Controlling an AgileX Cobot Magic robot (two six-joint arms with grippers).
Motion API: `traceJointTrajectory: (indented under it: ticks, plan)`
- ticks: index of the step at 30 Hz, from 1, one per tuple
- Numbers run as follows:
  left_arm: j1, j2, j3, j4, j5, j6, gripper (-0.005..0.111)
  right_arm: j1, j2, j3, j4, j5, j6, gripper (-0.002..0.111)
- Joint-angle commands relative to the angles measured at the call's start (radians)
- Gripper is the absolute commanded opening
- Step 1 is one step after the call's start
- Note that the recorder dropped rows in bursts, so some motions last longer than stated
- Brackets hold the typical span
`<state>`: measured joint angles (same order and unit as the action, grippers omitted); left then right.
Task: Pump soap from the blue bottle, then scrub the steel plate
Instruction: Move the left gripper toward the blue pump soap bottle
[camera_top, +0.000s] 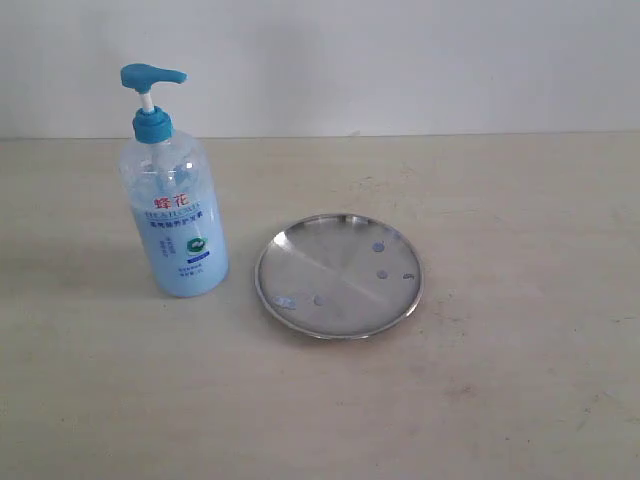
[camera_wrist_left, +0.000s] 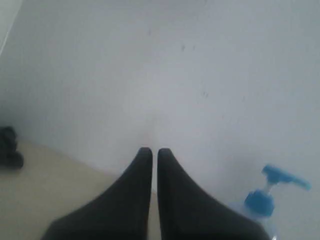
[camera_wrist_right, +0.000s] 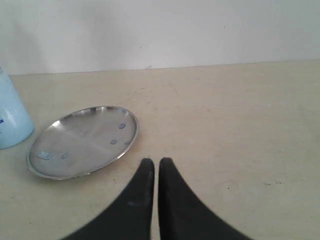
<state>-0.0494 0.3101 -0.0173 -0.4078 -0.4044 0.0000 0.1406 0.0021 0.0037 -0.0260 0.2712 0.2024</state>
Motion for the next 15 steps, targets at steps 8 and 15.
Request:
traceJointTrajectory:
  ticks: [8, 15]
  plan:
    - [-0.007, 1.136, -0.353, 0.559, -0.551, -0.310, 0.004, -0.002, -0.002, -0.004, -0.005, -0.009, -0.003, 0.001]
    - [-0.064, 1.337, -0.303, 0.722, -0.763, -0.284, 0.004, -0.002, -0.002, -0.004, -0.005, -0.009, -0.003, 0.001]
